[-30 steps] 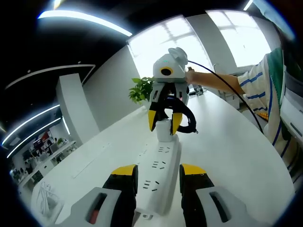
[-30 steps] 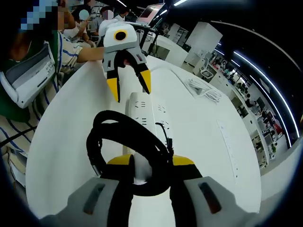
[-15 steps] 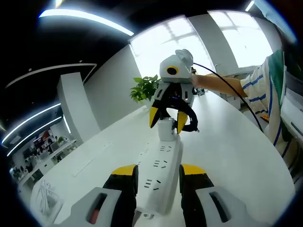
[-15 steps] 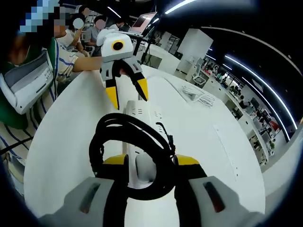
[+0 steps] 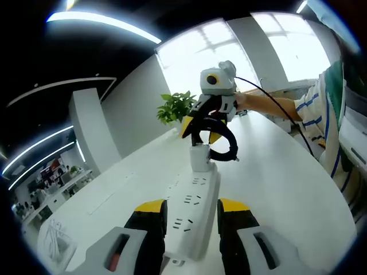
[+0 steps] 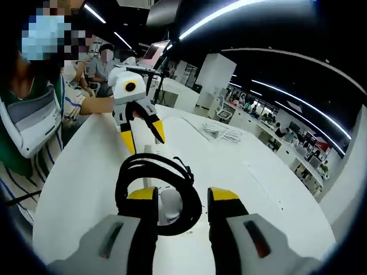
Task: Straighten the power strip on the desk, plug the charger into it
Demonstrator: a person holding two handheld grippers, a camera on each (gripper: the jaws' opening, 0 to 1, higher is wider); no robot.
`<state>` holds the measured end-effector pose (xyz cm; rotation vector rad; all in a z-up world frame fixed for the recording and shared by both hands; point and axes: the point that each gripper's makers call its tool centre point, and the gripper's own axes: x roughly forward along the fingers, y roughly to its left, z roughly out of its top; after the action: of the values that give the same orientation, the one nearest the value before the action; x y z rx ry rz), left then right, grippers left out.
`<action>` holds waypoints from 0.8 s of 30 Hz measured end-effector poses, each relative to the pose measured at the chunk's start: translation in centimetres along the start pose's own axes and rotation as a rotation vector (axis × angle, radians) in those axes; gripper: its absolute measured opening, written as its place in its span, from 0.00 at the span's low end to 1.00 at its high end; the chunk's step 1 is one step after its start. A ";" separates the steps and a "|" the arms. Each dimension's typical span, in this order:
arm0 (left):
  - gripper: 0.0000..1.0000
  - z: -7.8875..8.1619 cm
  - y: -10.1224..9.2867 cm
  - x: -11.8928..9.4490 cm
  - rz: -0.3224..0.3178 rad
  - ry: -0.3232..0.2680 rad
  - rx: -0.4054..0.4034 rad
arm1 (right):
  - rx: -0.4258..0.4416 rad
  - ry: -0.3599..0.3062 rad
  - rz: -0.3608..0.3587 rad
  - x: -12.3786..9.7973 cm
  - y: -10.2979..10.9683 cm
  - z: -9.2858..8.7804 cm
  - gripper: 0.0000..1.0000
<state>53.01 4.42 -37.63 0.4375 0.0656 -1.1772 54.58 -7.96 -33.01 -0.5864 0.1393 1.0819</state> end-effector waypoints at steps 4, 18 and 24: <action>0.34 0.0 0.1 -0.1 0.004 -0.001 0.000 | 0.026 -0.026 -0.025 -0.6 -0.3 -0.1 0.33; 0.32 0.0 1.0 -0.4 0.052 0.004 0.003 | 0.184 -0.180 -0.199 -3.7 -0.9 -0.5 0.32; 0.32 0.2 1.4 -0.9 0.053 0.002 -0.020 | 0.228 -0.175 -0.240 -4.5 -0.2 -2.6 0.31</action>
<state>53.91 5.56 -36.78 0.4201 0.0673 -1.1229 53.02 -12.93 -33.41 -0.2932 0.0368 0.8646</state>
